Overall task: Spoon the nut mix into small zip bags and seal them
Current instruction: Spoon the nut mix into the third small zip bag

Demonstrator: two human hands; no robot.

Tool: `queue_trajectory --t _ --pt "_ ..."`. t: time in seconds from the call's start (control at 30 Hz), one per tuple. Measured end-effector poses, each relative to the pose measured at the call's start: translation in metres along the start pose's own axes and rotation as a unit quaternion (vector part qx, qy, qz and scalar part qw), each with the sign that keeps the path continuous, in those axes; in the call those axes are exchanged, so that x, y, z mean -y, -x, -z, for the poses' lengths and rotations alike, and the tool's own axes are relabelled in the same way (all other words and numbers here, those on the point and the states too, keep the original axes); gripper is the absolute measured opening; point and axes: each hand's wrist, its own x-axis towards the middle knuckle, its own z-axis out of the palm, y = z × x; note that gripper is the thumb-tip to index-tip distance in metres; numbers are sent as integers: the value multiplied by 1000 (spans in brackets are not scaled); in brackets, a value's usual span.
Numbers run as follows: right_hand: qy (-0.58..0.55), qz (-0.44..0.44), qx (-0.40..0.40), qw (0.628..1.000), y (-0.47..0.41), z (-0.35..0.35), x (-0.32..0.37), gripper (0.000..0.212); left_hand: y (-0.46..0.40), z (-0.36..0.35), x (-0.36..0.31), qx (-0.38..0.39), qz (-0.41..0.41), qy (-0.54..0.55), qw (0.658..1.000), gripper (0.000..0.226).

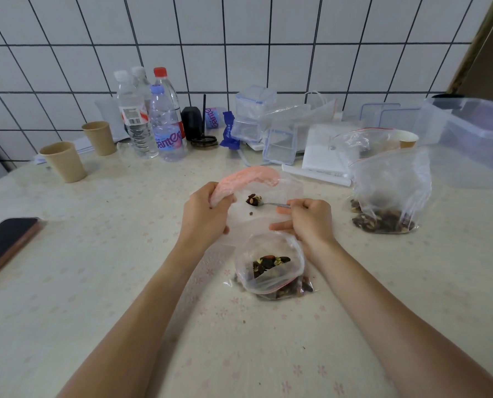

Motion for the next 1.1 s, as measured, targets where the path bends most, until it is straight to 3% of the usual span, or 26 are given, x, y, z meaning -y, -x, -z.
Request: queue_trajectory --t 0.2,0.47,0.7,0.77,0.9,0.97,1.1 --pt "21 71 29 997 -1 3 -8 18 -5 3 8 -42 70 29 996 17" --pt "-30 12 48 998 -3 6 -3 18 -7 1 10 -33 117 57 991 16" --pt "-68 -38 68 995 2 20 7 14 -7 5 7 -42 72 54 995 5" --pt "-62 -27 70 995 6 28 11 15 -8 7 7 -44 49 39 997 14" --pt "-45 6 72 996 17 47 26 16 -7 12 6 -55 -11 -136 989 51" --pt "-40 24 80 996 25 57 37 16 -5 16 5 -60 -15 -171 983 68" --pt "-35 61 108 992 43 76 52 17 10 28 -4 -86 -52 -184 978 69"
